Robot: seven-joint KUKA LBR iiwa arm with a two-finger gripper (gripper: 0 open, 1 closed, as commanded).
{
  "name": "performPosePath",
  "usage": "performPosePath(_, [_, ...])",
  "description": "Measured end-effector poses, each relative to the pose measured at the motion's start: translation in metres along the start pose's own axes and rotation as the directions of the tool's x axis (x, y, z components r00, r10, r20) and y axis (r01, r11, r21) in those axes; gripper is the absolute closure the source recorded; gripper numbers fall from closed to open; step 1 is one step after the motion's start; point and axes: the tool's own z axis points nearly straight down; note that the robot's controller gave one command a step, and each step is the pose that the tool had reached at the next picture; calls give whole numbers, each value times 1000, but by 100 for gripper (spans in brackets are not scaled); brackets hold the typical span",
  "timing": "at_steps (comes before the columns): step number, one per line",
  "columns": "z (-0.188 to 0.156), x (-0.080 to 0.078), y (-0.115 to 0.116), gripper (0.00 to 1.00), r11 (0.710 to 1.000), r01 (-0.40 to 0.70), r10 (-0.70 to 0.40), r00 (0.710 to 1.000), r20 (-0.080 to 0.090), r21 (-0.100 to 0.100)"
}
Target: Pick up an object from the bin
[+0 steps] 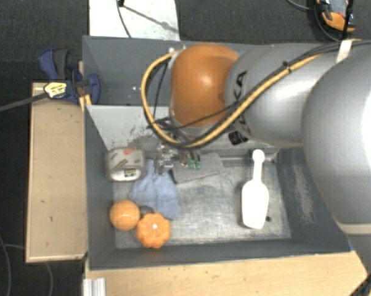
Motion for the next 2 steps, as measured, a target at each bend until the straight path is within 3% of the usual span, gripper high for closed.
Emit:
performPosePath(1, [-6, -2, 7, 100, 1000, 9, -9, 1000, -3, 2])
performPosePath(2, [-64, 7, 8, 100, 1000, 15, -15, 1000, -3, 1])
